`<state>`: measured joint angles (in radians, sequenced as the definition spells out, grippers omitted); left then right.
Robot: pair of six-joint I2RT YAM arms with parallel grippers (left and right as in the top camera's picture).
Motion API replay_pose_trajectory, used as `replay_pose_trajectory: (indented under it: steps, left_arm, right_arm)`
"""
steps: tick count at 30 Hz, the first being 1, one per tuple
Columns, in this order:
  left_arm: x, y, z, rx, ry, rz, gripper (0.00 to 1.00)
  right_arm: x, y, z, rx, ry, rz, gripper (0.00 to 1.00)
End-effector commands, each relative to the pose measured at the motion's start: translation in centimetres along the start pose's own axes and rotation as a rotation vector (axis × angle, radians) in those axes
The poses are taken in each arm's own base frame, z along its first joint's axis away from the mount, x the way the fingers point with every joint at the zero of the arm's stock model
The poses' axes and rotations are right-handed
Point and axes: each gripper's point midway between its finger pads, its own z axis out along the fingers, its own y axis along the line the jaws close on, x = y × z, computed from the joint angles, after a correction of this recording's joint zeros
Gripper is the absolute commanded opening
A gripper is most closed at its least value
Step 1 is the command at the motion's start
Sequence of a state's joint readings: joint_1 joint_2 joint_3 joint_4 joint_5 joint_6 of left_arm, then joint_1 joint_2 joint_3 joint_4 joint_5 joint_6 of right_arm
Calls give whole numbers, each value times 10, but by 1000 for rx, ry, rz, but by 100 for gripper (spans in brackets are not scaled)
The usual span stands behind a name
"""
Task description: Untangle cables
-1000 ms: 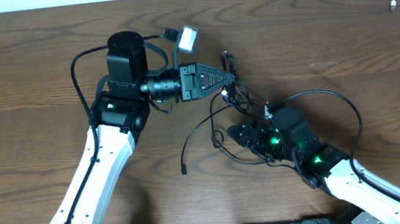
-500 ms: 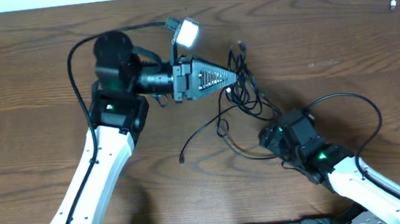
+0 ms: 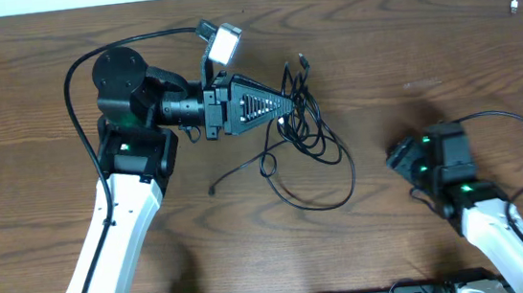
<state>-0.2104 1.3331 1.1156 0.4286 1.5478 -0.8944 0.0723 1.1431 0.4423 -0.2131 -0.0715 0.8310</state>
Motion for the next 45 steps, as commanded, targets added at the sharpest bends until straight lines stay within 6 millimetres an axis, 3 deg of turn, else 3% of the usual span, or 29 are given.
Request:
replay_pose_trajectory:
  steps: [1,4,7,11,22,26,31,37,45]
  left_arm:
    - [3,-7,-1,14,18,21,8]
    - [3,-7,-1,14,18,21,8]
    - [3,-7,-1,14,18,21,8]
    - [3,-7,-1,14,18,21,8]
    - [2,-5,-1,11,15,19,8]
    - [-8,2,-1,-31,-46,17,8]
    - [-22,15,-3,-98,-136,-7,8]
    - [-22,20,-2,-105,-139,-37,8]
    - [-21,31,20,-120,-152,-68,8]
  right_arm:
    - [-13,17,-19,-130,-15,-70,72]
    - [-27,23,-34,-175,-82,-125,72]
    - [-40,28,-52,-214,-152,-140,78]
    - [-42,46,-74,-321,-180,-160,86]
    - [-1,89,-105,-622,-11,-280,92]
    - [17,100,-117,-724,80,-307,93]
    - [28,106,-125,-793,142,-323,93]
    - [37,110,-133,-842,187,-335,95]
    - [43,117,-136,-860,225,-308,94]
